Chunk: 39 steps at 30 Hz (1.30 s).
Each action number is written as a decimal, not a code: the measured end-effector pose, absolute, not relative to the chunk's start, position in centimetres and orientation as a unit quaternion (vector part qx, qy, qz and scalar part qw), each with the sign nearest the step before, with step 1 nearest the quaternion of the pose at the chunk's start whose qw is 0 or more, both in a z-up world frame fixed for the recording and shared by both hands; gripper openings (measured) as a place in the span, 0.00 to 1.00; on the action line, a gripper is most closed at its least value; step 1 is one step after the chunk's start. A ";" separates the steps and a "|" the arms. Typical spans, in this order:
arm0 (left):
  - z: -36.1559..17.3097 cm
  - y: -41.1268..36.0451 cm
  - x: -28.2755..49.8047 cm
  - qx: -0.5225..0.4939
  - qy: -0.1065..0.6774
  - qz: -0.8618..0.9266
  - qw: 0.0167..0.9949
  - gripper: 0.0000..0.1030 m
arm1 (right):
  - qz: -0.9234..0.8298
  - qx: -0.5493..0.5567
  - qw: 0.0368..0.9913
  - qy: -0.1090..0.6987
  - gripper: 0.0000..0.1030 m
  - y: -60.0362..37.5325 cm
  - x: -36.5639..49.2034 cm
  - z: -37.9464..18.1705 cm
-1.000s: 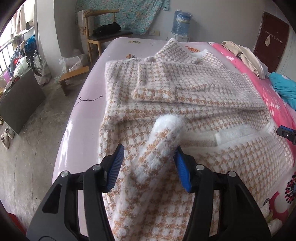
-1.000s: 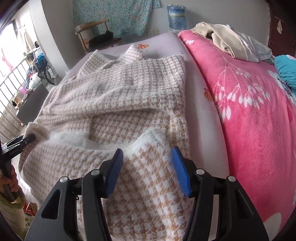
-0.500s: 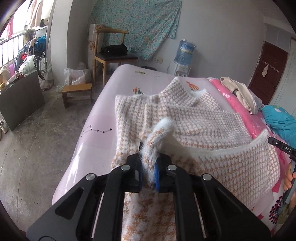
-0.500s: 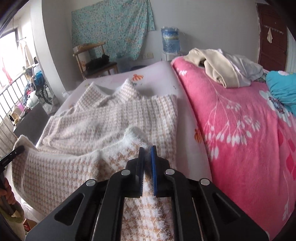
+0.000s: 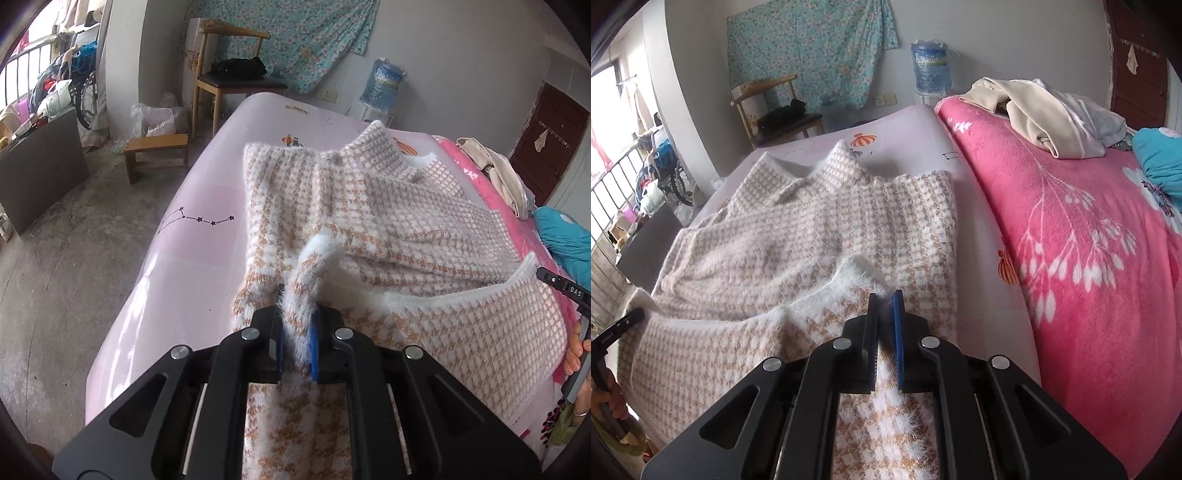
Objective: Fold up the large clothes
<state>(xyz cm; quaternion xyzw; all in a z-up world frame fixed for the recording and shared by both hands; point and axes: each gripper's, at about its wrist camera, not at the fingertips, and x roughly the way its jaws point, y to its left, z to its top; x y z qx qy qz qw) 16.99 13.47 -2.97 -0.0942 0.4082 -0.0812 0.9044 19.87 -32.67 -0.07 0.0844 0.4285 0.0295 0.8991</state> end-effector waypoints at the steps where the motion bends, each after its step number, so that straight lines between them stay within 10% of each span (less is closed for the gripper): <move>1: -3.7 13.5 17.4 -0.099 0.419 -0.080 0.899 0.11 | 0.028 0.084 0.896 0.435 0.07 -32.7 20.2 -0.7; 15: -4.7 15.7 17.4 -0.181 0.427 -0.104 0.880 0.23 | 0.022 0.089 0.880 0.466 0.08 -33.0 20.1 -3.5; 19: -1.7 16.5 15.1 -0.188 0.359 -0.101 0.909 0.56 | 0.018 0.090 0.890 0.446 0.41 -33.4 19.0 -1.7; 21: 0.0 16.3 13.7 -0.184 0.335 -0.114 0.917 0.56 | 0.023 0.096 0.902 0.421 0.44 -33.8 17.7 0.0; 39: -5.3 2.6 11.3 -0.045 0.422 -0.248 0.871 0.44 | 0.184 -0.010 0.850 0.493 0.12 -21.8 13.4 -3.7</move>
